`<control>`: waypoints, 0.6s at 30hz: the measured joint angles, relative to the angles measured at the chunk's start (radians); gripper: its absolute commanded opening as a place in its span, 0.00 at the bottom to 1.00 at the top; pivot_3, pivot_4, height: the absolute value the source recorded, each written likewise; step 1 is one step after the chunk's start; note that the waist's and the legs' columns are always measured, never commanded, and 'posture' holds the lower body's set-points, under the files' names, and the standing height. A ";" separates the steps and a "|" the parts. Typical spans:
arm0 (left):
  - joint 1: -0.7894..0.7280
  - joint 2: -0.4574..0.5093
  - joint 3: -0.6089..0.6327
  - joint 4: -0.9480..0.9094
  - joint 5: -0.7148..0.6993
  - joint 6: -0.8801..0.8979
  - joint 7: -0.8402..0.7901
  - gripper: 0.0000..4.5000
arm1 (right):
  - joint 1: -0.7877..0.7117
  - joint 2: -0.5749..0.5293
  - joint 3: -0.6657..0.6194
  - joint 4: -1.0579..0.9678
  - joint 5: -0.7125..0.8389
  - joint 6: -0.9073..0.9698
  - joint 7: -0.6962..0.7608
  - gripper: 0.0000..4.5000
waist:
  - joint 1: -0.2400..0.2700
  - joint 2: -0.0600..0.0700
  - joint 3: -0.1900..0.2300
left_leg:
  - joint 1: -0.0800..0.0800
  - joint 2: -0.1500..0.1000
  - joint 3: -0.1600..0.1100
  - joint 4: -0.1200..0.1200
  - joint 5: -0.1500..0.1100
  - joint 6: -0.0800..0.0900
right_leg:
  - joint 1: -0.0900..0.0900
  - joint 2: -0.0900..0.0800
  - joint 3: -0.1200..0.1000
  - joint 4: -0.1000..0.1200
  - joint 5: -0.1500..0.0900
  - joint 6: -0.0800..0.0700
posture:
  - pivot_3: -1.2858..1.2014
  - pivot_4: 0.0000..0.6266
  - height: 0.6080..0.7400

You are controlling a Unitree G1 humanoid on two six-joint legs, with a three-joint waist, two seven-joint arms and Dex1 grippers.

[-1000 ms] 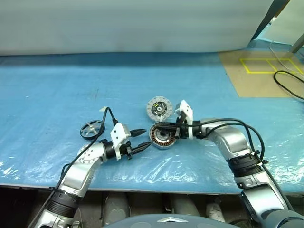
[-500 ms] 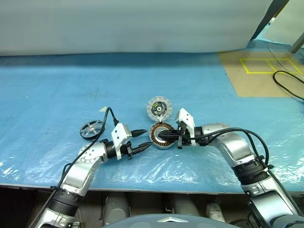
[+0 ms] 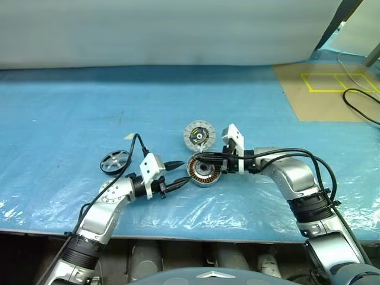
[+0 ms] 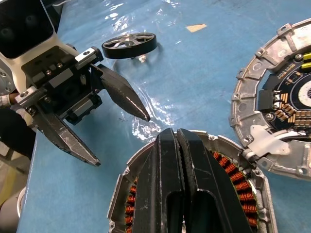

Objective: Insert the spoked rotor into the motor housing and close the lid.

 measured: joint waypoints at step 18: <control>-0.006 -0.003 0.002 0.002 -0.003 0.002 0.001 0.58 | -0.002 -0.005 -0.082 -0.042 0.080 0.067 -0.003 0.01 | 0.001 0.000 0.000 | 0.000 0.000 0.000 0.000 0.000 0.000 | 0.000 0.000 0.000 0.000 0.000 0.000 | 0.52 0.24 1.00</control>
